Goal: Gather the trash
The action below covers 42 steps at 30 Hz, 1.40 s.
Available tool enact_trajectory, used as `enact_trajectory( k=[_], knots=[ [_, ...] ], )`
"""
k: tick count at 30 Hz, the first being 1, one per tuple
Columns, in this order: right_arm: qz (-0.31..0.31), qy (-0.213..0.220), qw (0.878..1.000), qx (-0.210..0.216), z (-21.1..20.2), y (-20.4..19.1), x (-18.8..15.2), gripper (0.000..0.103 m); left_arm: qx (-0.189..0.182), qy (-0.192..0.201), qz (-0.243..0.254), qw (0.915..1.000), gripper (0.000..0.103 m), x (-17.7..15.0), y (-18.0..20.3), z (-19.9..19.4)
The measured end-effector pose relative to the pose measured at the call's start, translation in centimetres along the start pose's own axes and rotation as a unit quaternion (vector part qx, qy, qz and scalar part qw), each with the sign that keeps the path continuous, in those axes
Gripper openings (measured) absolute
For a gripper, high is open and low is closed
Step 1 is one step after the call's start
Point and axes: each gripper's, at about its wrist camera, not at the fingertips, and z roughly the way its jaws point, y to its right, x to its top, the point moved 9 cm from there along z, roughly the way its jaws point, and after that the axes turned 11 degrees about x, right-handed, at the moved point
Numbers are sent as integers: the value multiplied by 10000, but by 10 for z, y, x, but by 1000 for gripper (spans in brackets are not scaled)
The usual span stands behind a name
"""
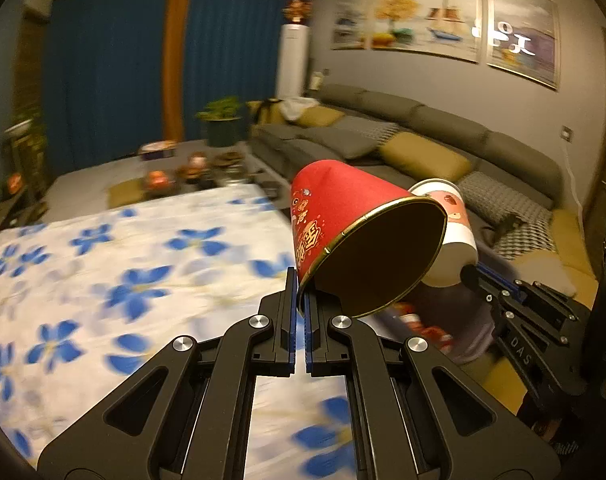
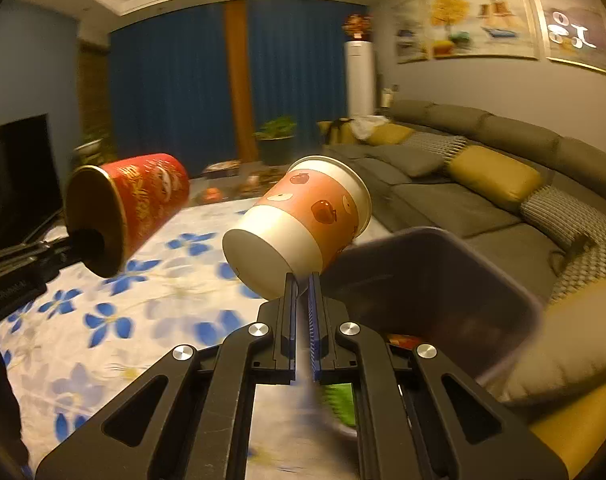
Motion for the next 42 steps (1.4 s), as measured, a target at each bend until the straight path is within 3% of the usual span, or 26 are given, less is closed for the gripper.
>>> enact_trajectory(
  k=[5,9,20,21,22,23,24,26,29,31,34,38,42],
  knots=[
    [200,59,9994,-261,-13,41,-3,7,-402,-44,125,9991,2,1,57,22],
    [306,64,9989,-363,-14,60,-4,7,-550,-77,139,9984,2,0,82,37],
    [646,60,9968,-476,-7,94,-8,7,-750,-240,183,9967,5,-4,115,67],
    [702,45,9965,-458,-6,95,-9,12,-768,-257,186,9965,7,-6,116,69],
    [760,54,9961,-450,-6,96,-10,26,-745,-261,187,9967,15,-7,115,70],
    [777,71,9960,-442,-6,97,-9,33,-725,-259,182,9969,28,-8,115,71],
    [781,107,9958,-471,-8,97,-9,43,-694,-253,162,9971,34,-8,113,71],
    [798,184,9952,-536,-14,99,-9,46,-578,-218,77,9981,53,-8,107,70],
    [767,150,9949,-644,-20,98,-12,58,-286,-131,-41,9995,71,-8,92,62],
    [691,162,9948,-726,-25,92,-13,77,-83,4,-68,9999,75,-9,81,52],
    [592,180,9944,-861,-34,82,-16,88,98,40,-90,9999,77,-14,67,36],
    [555,193,9938,-943,-43,69,-19,97,420,151,-121,9989,80,-22,44,10],
    [523,201,9935,-993,-55,53,-23,97,740,269,-106,9968,83,-31,23,-19]
  ],
)
